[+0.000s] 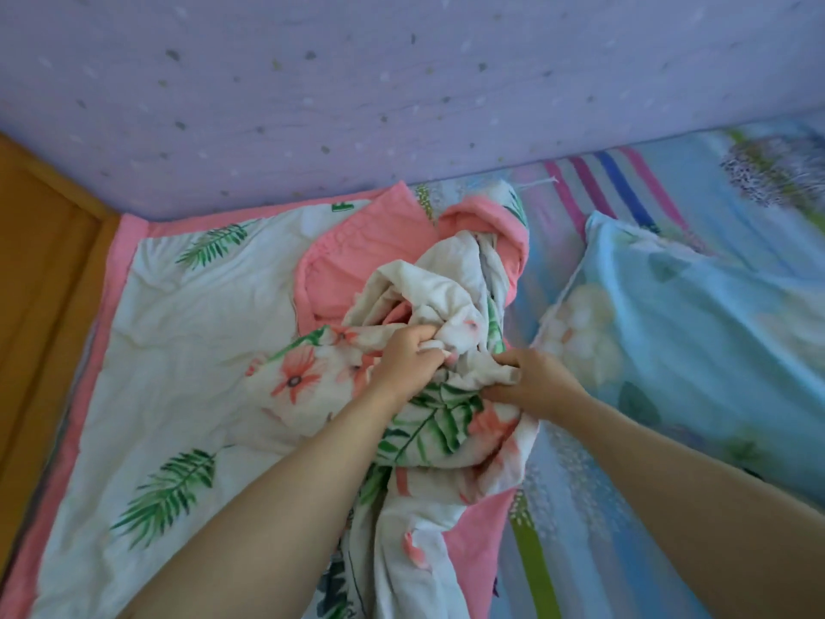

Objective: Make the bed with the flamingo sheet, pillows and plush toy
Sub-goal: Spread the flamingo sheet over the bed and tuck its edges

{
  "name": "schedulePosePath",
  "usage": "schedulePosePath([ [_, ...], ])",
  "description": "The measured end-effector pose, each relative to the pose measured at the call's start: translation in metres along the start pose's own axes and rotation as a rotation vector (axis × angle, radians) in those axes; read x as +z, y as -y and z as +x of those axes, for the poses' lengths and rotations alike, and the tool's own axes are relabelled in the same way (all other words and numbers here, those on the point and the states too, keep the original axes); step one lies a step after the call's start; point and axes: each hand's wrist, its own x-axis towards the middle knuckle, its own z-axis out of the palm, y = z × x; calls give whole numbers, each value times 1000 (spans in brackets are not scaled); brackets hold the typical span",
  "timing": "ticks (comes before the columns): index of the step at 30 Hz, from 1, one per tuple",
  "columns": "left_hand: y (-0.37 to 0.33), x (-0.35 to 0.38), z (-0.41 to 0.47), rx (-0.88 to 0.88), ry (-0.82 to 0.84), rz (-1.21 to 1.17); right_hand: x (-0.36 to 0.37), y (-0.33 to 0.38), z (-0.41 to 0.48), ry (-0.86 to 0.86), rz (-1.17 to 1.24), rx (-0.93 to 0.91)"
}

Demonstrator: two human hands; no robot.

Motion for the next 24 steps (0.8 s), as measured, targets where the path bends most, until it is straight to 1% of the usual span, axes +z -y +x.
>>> schedulePosePath([
  [2, -25, 12, 3, -4, -7, -98, -13, -7, -13, -27, 62, 18],
  [4, -51, 30, 6, 2, -3, -181, -31, -21, -27, -59, 190, 64],
  [6, -74, 49, 6, 30, 44, -166, -53, -40, -42, -121, 297, 89],
  [7, -82, 56, 7, 45, 72, -122, -61, -48, -46, -134, 321, 94],
  [8, -88, 64, 8, 58, 112, -53, -72, -57, -52, -126, 293, 102],
  [9, -91, 72, 10, 65, 165, 25, -81, -66, -56, -95, 209, 111],
  [11, -94, 90, 13, 52, 258, 179, -96, -83, -64, 19, -30, 122],
  [13, -87, 98, 15, -1, 320, 267, -99, -88, -65, 128, -196, 114],
  [18, -81, 94, 3, -217, 451, 532, -94, -77, -65, 456, -311, 54],
  [21, -75, 84, -8, -293, 541, 617, -97, -73, -60, 642, -300, 72],
  [22, -76, 80, -11, -313, 560, 642, -102, -70, -58, 676, -296, 82],
  [24, -84, 74, -17, -366, 596, 703, -116, -61, -51, 644, -336, 54],
])
